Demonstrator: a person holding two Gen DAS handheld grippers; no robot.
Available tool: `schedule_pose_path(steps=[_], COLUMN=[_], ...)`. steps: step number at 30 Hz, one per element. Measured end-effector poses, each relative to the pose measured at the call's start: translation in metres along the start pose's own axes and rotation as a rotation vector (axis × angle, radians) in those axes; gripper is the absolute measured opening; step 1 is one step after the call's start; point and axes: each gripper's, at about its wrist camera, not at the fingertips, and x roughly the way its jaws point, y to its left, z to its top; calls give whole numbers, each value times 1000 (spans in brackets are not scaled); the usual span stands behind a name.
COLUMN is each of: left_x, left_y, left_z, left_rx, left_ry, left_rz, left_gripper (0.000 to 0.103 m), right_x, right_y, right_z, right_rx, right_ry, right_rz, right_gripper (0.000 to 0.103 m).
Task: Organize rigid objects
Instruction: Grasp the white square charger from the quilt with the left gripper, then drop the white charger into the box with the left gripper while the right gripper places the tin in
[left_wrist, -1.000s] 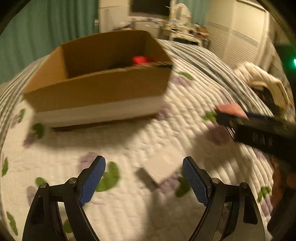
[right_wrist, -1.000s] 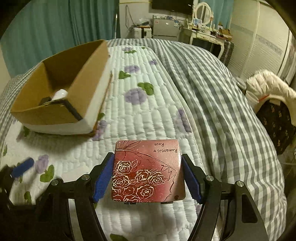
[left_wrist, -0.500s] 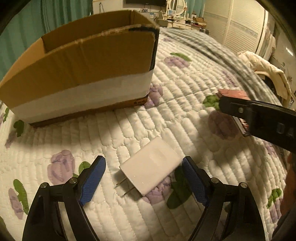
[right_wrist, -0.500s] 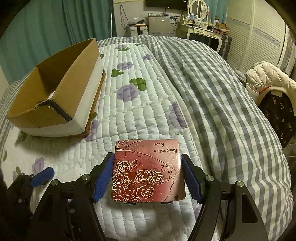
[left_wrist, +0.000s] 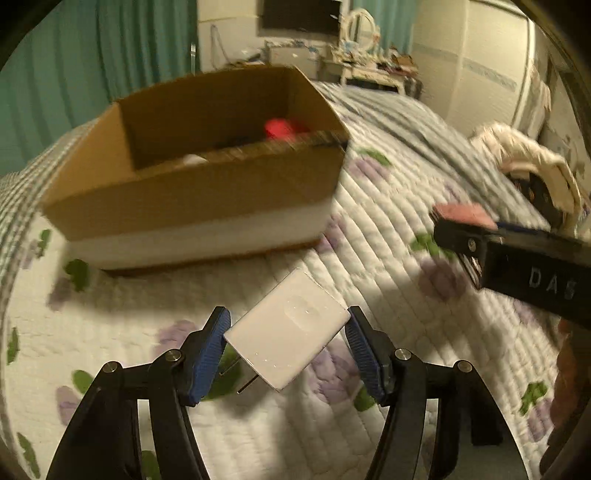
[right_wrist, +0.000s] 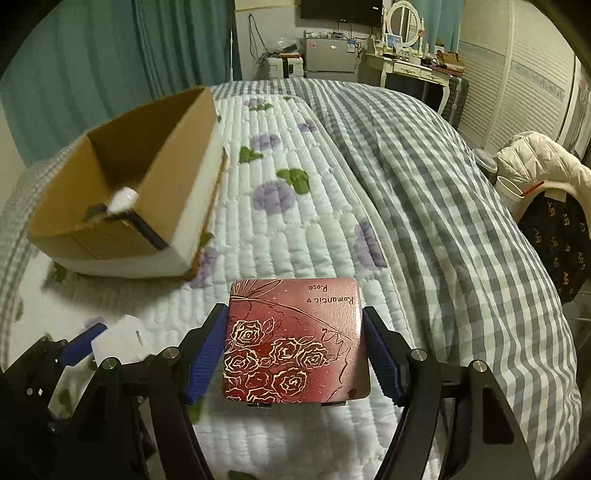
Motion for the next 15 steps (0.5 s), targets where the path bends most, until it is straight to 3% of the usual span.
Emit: schedule_pose_path(steps=[7, 15], left_x=[-41, -77], left_y=[26, 71], left_z=[30, 69], left_rx=[-46, -87], left_ry=[-86, -163], left_rz=[84, 109], left_gripper=[65, 65], right_x=[-24, -48], right_y=[30, 60], right_z=[10, 29], right_rx=[-60, -107], right_ry=[-45, -100], right_rz=[13, 47], right_gripper=[71, 71])
